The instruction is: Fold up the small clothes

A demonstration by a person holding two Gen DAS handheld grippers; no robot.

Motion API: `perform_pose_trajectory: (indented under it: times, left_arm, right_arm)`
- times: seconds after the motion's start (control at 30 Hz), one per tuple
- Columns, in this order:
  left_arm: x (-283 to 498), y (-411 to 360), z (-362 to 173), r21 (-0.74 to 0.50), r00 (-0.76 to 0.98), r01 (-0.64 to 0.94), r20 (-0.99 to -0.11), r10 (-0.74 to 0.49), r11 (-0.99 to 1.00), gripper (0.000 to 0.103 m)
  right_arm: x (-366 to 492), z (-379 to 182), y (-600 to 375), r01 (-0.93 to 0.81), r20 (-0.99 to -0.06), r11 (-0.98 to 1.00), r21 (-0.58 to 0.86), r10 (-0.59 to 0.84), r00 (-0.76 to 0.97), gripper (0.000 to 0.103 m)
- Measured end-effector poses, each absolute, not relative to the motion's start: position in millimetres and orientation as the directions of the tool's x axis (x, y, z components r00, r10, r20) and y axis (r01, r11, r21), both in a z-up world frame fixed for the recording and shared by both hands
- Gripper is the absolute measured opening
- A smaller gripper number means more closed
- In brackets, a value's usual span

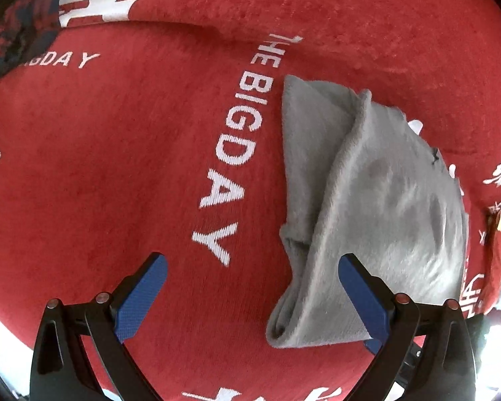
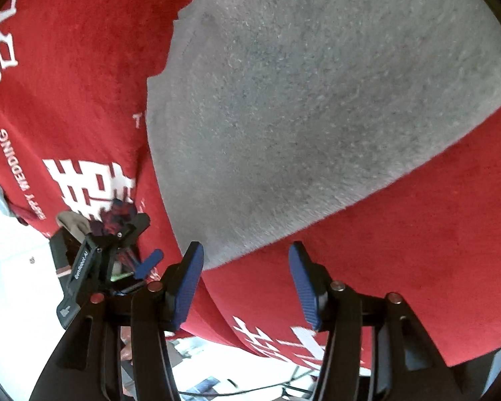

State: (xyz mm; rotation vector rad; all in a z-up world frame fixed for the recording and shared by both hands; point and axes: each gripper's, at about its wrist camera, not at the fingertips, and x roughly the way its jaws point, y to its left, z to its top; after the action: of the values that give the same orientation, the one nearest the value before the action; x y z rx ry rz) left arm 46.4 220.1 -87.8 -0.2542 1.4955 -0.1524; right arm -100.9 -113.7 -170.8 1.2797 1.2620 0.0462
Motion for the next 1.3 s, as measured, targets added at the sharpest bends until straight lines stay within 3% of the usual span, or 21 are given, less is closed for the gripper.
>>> perform_pose_trajectory:
  times: [0.47, 0.5, 0.53, 0.57, 0.77, 1.0, 1.1, 1.17, 1.3]
  left_arm:
    - [70, 216, -103, -0.364, 0.027, -0.054, -0.932, -0.363, 0.93, 0.102]
    - [72, 215, -104, -0.384, 0.025, -0.057, -0.923, -0.383, 0.922, 0.102]
    - [74, 214, -105, -0.408, 0.022, -0.06, -0.913, -0.408, 0.911, 0.102]
    - [77, 214, -106, -0.426, 0.02, -0.061, -0.904, -0.426, 0.902, 0.102]
    - [98, 212, -121, -0.63, -0.02, -0.11, -0.772, -0.636, 0.769, 0.102]
    - [120, 159, -129, -0.755, -0.138, -0.05, -0.643, -0.753, 0.654, 0.102]
    - [121, 122, -124, -0.655, -0.154, 0.054, -0.751, -0.641, 0.754, 0.102]
    - [116, 103, -124, -0.539, -0.149, 0.143, -0.841, -0.52, 0.83, 0.093]
    - [104, 79, -115, -0.383, -0.091, 0.28, -0.924, -0.372, 0.881, 0.084]
  right_arm:
    - [-72, -189, -92, 0.589, -0.537, 0.169, 0.791, 0.652, 0.535, 0.059]
    - [-68, -190, -90, 0.591, -0.533, 0.162, 0.79, 0.658, 0.532, 0.056]
    - [-65, -191, -90, 0.589, -0.528, 0.159, 0.792, 0.662, 0.531, 0.038]
    - [-60, -191, -90, 0.583, -0.522, 0.162, 0.796, 0.67, 0.527, 0.009]
    - [-48, -159, -101, 0.462, -0.439, 0.174, 0.87, 0.7, 0.564, 0.008]
    - [-35, -130, -104, 0.373, -0.417, 0.232, 0.898, 0.718, 0.557, 0.008]
    - [-35, -134, -100, 0.379, -0.437, 0.258, 0.889, 0.726, 0.531, 0.008]
    - [-37, -137, -96, 0.394, -0.473, 0.297, 0.87, 0.729, 0.494, 0.008]
    - [-45, -131, -85, 0.399, -0.629, 0.499, 0.769, 0.704, 0.331, 0.012]
